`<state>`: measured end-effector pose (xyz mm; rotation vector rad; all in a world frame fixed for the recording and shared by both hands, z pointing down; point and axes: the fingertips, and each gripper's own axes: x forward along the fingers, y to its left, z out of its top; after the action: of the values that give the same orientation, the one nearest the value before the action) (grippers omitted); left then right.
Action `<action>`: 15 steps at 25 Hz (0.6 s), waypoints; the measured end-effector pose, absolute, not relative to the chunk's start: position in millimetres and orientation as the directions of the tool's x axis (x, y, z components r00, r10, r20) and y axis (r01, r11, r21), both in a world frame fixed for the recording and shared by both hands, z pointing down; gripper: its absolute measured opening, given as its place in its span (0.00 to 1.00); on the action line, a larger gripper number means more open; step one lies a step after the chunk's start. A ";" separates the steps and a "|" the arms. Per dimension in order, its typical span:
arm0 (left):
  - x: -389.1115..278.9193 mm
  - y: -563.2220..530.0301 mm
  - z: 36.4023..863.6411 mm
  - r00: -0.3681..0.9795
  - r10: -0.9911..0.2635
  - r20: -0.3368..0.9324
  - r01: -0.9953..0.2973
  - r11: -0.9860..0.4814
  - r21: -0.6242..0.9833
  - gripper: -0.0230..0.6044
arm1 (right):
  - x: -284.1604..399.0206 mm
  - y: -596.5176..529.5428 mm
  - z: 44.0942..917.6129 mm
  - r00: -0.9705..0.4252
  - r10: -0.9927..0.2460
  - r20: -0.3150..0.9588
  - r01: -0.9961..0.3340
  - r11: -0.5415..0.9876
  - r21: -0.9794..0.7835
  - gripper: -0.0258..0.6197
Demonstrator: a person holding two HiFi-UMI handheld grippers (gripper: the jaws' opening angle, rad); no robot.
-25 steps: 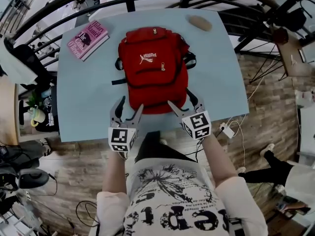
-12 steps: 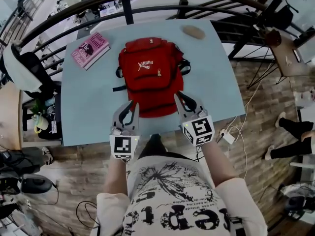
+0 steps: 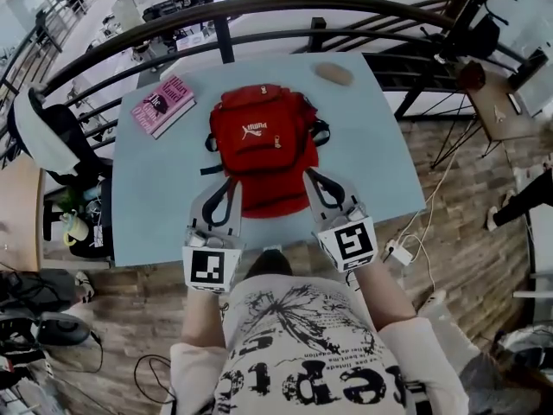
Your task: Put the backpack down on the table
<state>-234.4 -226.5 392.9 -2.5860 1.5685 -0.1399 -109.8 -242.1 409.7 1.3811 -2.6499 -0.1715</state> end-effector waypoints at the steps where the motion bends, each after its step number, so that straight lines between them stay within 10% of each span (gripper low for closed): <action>1: -232.8 -225.0 390.6 0.462 -0.887 0.017 -0.876 -0.460 -0.149 0.08 | -109.9 -240.4 407.8 -0.571 -0.818 0.066 -0.801 0.573 0.175 0.03; 15: -226.4 -219.9 382.9 0.459 -0.888 0.016 -0.877 -0.456 -0.150 0.08 | -103.2 -236.2 402.8 -0.577 -0.816 0.043 -0.803 0.576 0.157 0.03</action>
<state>-226.4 -219.9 382.9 -2.5784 1.5679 -0.1388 -103.2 -236.2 402.8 1.3864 -2.6889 -0.1829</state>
